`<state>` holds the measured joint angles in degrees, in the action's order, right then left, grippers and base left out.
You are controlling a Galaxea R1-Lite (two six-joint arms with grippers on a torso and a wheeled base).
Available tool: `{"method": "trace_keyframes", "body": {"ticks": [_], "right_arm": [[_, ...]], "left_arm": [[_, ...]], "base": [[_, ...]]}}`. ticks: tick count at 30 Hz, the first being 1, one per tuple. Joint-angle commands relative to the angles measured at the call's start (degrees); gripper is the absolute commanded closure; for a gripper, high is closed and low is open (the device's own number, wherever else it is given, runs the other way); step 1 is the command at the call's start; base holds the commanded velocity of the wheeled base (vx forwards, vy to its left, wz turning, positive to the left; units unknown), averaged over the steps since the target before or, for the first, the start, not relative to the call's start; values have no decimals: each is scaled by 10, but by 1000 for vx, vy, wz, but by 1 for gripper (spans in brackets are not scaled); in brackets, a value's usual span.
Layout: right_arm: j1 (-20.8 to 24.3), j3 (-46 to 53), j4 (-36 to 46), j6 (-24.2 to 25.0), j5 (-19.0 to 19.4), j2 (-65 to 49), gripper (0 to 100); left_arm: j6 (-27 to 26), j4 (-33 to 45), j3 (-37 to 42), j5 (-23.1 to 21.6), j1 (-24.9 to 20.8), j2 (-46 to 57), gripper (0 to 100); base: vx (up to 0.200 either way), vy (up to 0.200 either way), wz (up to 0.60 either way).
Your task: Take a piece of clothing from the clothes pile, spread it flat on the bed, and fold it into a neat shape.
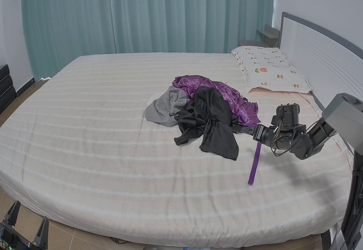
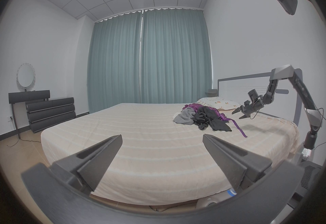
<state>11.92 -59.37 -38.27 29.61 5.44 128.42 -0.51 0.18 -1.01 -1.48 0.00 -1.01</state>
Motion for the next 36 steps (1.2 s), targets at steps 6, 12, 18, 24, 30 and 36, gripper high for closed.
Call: {"method": "trace_keyframes", "body": {"ticks": [6, 12, 18, 24, 30, 36], "right_arm": [[21, -113, -3, 79, -3, 150, 0], [43, -163, 7, 77, -24, 191, 0], [46, -209, 33, 77, -37, 209, 0], [68, -239, 35, 75, -43, 219, 0], [79, -283, 60, 74, -59, 248, 0], [74, -292, 62, 74, -68, 249, 100]], "left_arm": [[0, 0, 10, 0, 0, 10, 0], [0, 0, 10, 0, 0, 10, 0], [0, 0, 10, 0, 0, 10, 0], [0, 0, 10, 0, 0, 10, 0], [0, 0, 10, 0, 0, 10, 0], [0, 0, 10, 1, 0, 10, 0]], "base": [[0, 0, 0], [0, 0, 0], [0, 0, 0], [0, 0, 0], [0, 0, 0], [0, 0, 0]]}}
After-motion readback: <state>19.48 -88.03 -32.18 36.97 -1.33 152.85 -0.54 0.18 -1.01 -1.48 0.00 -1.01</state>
